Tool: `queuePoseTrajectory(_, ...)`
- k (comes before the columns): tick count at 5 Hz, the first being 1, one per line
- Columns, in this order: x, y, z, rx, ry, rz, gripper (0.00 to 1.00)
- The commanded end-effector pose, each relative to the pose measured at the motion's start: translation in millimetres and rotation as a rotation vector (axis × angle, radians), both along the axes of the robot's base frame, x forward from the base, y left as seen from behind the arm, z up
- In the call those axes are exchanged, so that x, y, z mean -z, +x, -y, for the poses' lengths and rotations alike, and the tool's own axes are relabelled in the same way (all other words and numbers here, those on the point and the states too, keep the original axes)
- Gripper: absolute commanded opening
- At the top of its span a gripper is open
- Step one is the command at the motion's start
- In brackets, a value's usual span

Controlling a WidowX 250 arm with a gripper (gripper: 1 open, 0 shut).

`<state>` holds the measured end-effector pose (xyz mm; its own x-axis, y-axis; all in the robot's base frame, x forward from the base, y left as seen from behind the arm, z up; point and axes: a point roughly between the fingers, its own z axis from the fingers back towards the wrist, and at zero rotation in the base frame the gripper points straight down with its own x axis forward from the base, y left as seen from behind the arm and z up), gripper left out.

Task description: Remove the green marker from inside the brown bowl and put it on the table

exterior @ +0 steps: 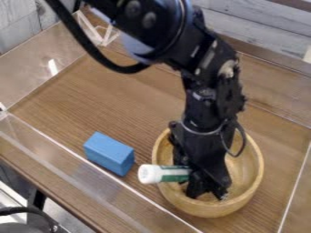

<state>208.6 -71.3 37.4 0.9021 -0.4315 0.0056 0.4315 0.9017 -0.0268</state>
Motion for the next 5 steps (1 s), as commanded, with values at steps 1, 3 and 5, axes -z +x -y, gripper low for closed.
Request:
queuePoseTrajectory(1,-20.8,12.1,0,-0.006,-0.006,0.051,0.00)
queuePoseTrajectory(3,-39.9,13.8,-6,-0.006,0.011,0.054,0.00)
queuePoseTrajectory(5,-86.4,19.8,-21,-0.057,0.058,0.108,0.00)
